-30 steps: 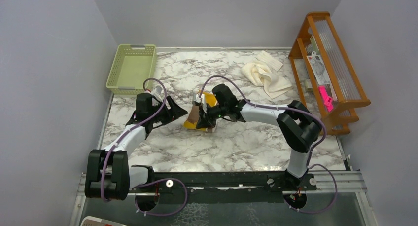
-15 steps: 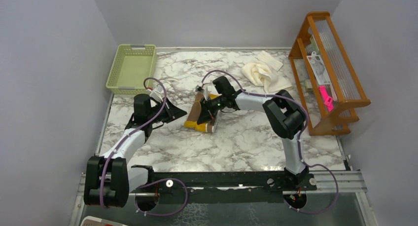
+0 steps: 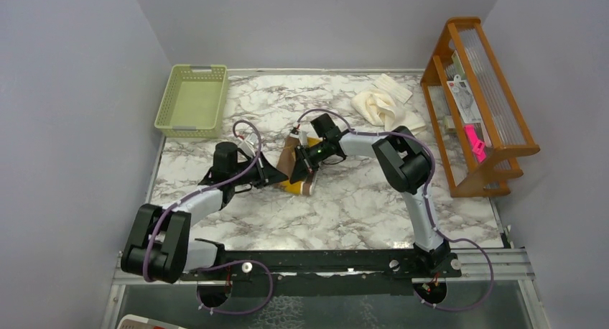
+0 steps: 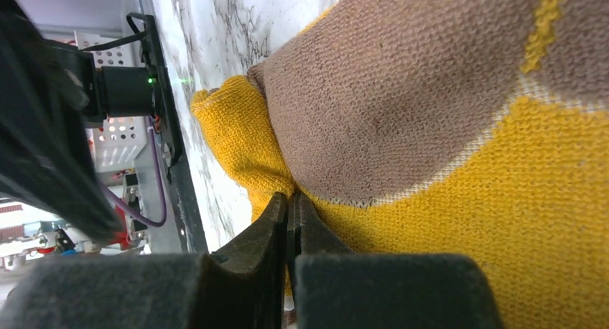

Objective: Roll the towels
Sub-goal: Roll the towel at the center of the board.

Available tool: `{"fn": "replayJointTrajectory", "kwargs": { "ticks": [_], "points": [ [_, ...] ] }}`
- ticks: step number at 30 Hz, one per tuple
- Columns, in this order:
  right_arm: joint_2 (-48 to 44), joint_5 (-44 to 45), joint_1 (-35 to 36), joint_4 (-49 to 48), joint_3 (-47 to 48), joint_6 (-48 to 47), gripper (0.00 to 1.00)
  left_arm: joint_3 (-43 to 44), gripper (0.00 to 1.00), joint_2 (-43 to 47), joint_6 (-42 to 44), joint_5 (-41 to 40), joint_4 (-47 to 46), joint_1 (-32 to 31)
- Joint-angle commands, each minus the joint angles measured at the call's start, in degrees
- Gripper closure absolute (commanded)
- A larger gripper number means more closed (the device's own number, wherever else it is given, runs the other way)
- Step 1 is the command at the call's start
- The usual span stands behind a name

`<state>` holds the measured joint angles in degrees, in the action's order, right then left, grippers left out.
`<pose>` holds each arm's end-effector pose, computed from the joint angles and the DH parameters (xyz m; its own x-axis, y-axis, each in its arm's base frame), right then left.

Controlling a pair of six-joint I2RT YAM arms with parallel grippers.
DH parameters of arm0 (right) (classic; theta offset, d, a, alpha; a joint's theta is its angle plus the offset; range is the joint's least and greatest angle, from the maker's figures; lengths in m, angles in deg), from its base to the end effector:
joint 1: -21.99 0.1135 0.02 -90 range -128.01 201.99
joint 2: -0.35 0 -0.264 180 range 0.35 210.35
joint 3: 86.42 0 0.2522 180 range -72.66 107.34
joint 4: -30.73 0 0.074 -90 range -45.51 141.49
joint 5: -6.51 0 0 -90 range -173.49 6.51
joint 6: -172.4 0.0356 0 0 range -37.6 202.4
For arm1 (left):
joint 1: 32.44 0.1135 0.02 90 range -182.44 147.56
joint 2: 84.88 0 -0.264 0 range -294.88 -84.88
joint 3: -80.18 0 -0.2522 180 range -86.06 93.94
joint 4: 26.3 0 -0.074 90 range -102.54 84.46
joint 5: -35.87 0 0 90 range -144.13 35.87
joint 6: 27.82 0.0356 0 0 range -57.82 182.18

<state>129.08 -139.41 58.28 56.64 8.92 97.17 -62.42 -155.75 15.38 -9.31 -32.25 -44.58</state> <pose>0.3402 0.2864 0.0999 -0.8416 -0.4408 -0.3121 -0.4736 0.3245 0.8188 0.2214 -0.0733 0.1780 -0.8635 -0.3432 -0.3697 0.1912 0.4555 -0.8694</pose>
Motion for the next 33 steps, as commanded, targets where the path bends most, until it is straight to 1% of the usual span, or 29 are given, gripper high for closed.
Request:
{"fn": "replayJointTrajectory", "kwargs": {
  "ticks": [1,4,8,13,14,15,18,20,21,23,25,27,29,31,33],
  "points": [
    [3.0,3.6,-0.4,3.4,0.2,0.2,0.99,-1.0,1.00,-7.0,-1.1,-2.7,-4.5,-1.9],
    [2.5,4.1,-0.4,3.1,-0.4,0.3,0.99,-0.8,1.00,-10.6,-0.4,-6.4,-6.3,-1.9],
    [1.9,4.1,-0.4,3.1,-1.1,0.1,0.99,0.5,1.00,-14.5,1.6,-13.6,-7.0,-1.8],
    [0.5,4.9,-0.4,3.3,-2.4,-1.8,0.99,0.5,1.00,-17.1,1.9,-19.7,-8.6,-1.0],
    [0.1,5.4,-0.4,3.4,-2.7,-2.7,0.96,0.5,1.00,-17.6,2.2,-20.1,-8.6,-1.0],
    [-0.6,6.0,-0.5,3.1,-3.4,-3.2,0.91,0.5,1.00,-18.1,2.4,-20.3,-8.6,-1.0],
    [-5.4,8.4,-0.4,0.1,-6.2,-4.5,0.72,-0.5,1.00,-20.5,2.8,-20.3,-9.0,-1.0],
    [-10.4,11.1,-0.4,-4.5,-9.3,-4.9,0.57,-1.5,1.00,-21.6,2.9,-20.2,-9.8,-1.0],
    [-13.6,12.9,-0.4,-7.6,-11.2,-4.9,0.54,-2.0,1.00,-22.1,2.9,-20.0,-10.3,-1.0],
    [-20.1,17.7,-0.3,-15.8,-17.0,-5.1,0.50,-2.7,1.00,-22.9,2.9,-19.8,-11.1,-1.0],
    [-26.4,21.5,0.5,-26.2,-24.0,-7.2,0.45,-3.0,1.00,-23.4,3.0,-19.4,-11.4,-1.0],
    [-31.7,24.3,2.6,-36.2,-30.9,-13.7,0.42,-3.2,1.00,-23.8,3.2,-19.2,-11.5,-1.0],
    [-35.5,24.5,5.6,-42.9,-36.8,-23.5,0.41,-3.3,1.00,-23.9,3.5,-19.0,-11.5,-1.0],
    [-36.9,24.9,8.6,-46.9,-41.0,-32.3,0.41,-3.3,1.00,-24.1,3.6,-18.8,-11.5,-1.0],
    [-36.2,26.3,11.1,-47.9,-42.4,-38.4,0.41,-3.2,1.00,-24.5,3.7,-18.5,-11.5,-1.0]
  ]
}}
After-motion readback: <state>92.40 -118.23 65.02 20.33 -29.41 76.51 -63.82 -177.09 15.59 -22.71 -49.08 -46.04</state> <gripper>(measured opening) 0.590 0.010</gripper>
